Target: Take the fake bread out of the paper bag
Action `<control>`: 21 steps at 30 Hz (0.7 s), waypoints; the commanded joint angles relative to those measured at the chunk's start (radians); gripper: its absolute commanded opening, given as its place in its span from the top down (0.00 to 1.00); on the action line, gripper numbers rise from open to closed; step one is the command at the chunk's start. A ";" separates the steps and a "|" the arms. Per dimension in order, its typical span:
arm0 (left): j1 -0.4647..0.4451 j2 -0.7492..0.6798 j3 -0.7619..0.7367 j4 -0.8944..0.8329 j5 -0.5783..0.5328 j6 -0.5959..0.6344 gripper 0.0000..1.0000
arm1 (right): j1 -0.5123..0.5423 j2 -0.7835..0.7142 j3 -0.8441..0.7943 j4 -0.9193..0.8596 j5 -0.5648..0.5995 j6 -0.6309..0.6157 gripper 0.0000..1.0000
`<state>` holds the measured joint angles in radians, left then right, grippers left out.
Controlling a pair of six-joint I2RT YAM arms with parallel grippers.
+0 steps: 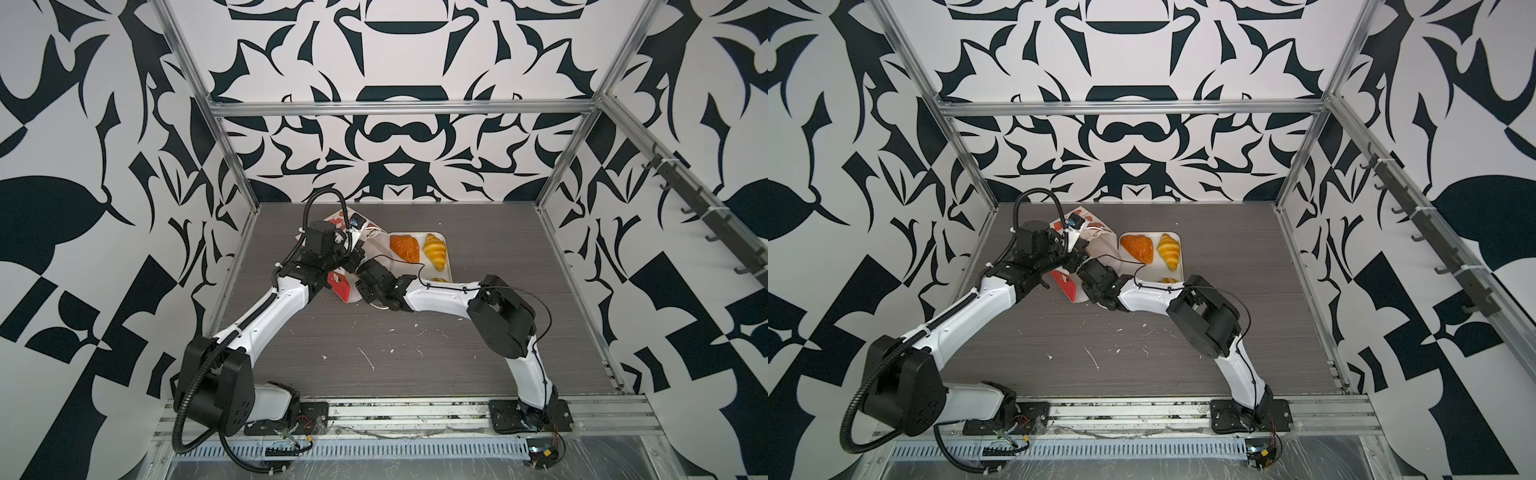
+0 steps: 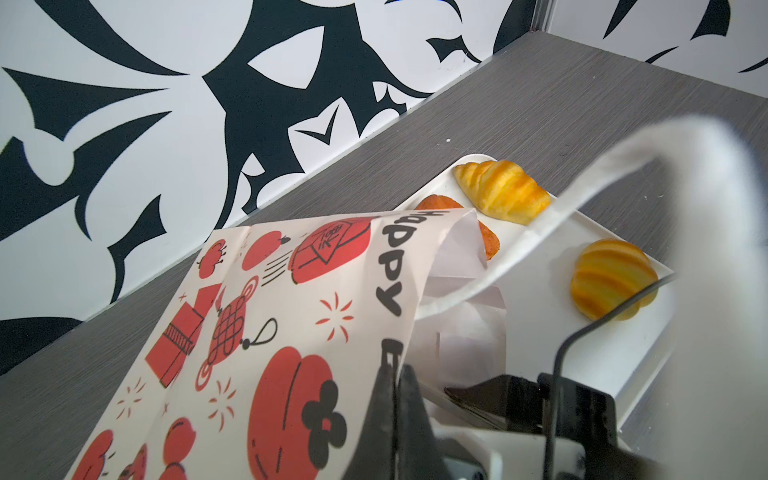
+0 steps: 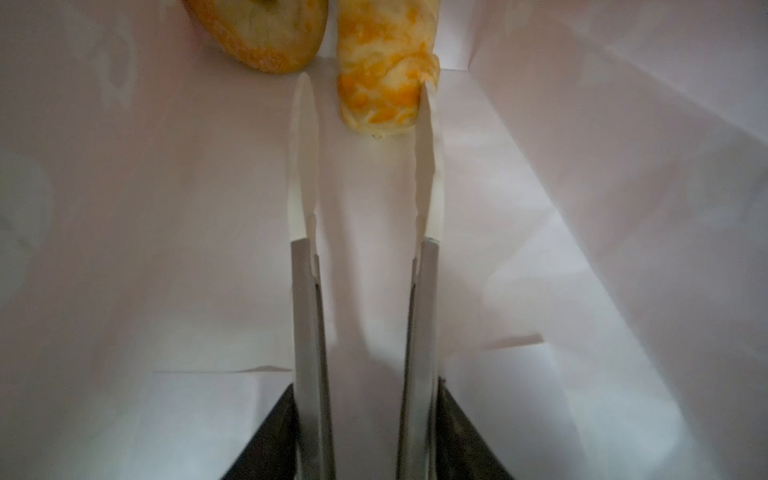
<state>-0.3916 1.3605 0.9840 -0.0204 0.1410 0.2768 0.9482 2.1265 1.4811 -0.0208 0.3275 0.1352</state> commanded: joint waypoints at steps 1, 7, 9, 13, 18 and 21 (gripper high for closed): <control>-0.005 -0.032 0.034 0.010 0.041 -0.015 1.00 | -0.008 0.000 0.069 0.021 0.018 0.017 0.51; -0.005 -0.040 0.027 0.012 0.038 -0.015 1.00 | -0.009 0.006 0.082 0.022 0.009 0.017 0.57; -0.005 -0.041 0.025 0.014 0.036 -0.014 1.00 | -0.010 0.001 0.079 0.024 0.006 0.017 0.58; -0.004 -0.040 0.019 0.019 0.031 -0.015 1.00 | -0.010 -0.017 0.057 0.035 0.005 0.015 0.61; -0.005 -0.035 0.013 0.023 0.020 -0.013 1.00 | -0.009 -0.060 0.016 0.039 0.002 0.014 0.63; -0.004 -0.031 0.009 0.029 0.009 -0.012 1.00 | -0.010 -0.098 -0.018 0.028 -0.002 0.012 0.65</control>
<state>-0.3923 1.3540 0.9840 -0.0265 0.1390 0.2691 0.9379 2.1277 1.4742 -0.0322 0.3241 0.1501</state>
